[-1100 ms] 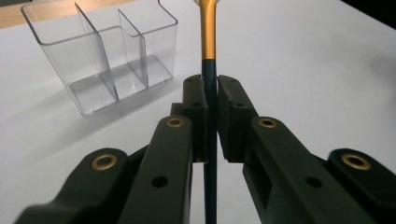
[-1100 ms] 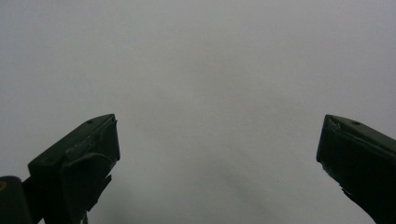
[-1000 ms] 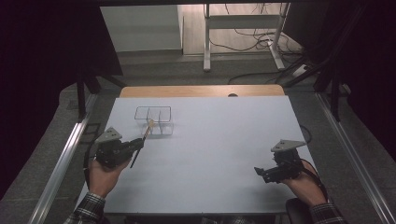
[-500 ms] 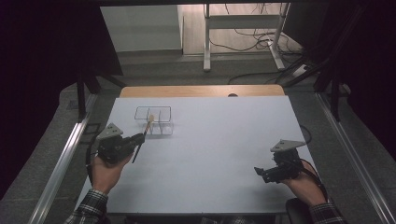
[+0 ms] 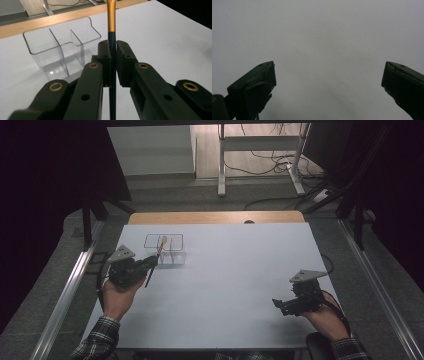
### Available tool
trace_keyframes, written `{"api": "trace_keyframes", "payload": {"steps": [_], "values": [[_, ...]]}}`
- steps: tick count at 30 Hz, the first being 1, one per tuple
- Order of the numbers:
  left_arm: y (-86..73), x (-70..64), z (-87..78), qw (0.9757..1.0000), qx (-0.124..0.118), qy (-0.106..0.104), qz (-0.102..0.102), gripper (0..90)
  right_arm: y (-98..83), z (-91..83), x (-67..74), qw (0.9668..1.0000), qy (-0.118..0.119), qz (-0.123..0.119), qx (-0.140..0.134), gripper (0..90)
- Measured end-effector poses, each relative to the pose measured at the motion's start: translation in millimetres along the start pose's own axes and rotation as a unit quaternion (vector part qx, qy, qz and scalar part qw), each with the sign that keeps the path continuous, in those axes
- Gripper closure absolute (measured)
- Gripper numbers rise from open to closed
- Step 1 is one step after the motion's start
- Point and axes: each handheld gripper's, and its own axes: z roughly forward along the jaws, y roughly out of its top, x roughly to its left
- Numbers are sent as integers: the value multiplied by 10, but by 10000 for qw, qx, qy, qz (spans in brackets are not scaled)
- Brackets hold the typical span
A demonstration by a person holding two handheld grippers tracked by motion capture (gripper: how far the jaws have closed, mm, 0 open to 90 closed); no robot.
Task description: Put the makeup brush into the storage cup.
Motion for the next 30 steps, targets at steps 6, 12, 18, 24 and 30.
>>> {"api": "trace_keyframes", "payload": {"steps": [6, 12, 18, 24, 30], "values": [[58, 47, 71, 9999, -71, 80, -86, 833, -2, 1, -2, 10000, -3, 5, 27, 0], [127, 82, 148, 9996, -198, 106, -164, 833, -2, 3, 1, 10000, 4, 4, 47, 0], [188, 100, 236, 9994, -247, 142, -185, 833, -4, 4, 0, 10000, 4, 2, 59, 0], [211, 117, 305, 9993, -273, 170, -209, 833, -5, 6, -1, 10000, 7, -1, 63, 0], [228, 141, 367, 9990, -319, 202, -250, 833, -7, 9, 0, 10000, 8, -21, 79, 0]]}}
